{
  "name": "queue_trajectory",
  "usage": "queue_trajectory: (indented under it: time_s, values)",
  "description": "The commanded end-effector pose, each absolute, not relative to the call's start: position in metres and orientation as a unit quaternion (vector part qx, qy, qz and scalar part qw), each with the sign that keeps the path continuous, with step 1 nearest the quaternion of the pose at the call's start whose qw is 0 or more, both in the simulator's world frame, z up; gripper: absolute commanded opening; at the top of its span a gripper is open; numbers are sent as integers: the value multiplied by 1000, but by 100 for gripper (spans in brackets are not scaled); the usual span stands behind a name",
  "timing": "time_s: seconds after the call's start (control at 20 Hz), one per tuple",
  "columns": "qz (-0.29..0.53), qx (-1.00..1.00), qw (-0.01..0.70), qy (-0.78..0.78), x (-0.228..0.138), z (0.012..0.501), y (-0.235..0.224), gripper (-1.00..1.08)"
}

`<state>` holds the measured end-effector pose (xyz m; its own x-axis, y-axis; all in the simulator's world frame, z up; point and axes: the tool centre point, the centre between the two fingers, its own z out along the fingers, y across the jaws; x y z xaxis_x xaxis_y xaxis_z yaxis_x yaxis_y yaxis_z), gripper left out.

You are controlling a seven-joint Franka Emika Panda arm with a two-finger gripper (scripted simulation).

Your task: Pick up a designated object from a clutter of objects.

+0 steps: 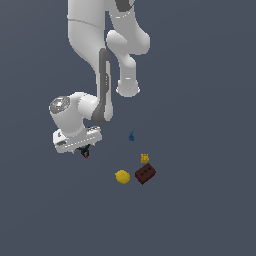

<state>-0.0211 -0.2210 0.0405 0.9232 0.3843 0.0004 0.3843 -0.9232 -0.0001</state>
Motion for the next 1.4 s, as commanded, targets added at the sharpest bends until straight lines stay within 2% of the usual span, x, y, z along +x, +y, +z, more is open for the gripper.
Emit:
queue_trajectory:
  time_s: [0.0, 0.35, 0.4, 1.35]
  values:
    - [0, -981, 0, -196, -22, 28, -221, 100]
    - [0, -980, 0, -197, -21, 14, -221, 100]
    - [0, -980, 0, -197, -21, 14, -221, -100]
    - [0, -981, 0, -196, -23, 30, -208, -100]
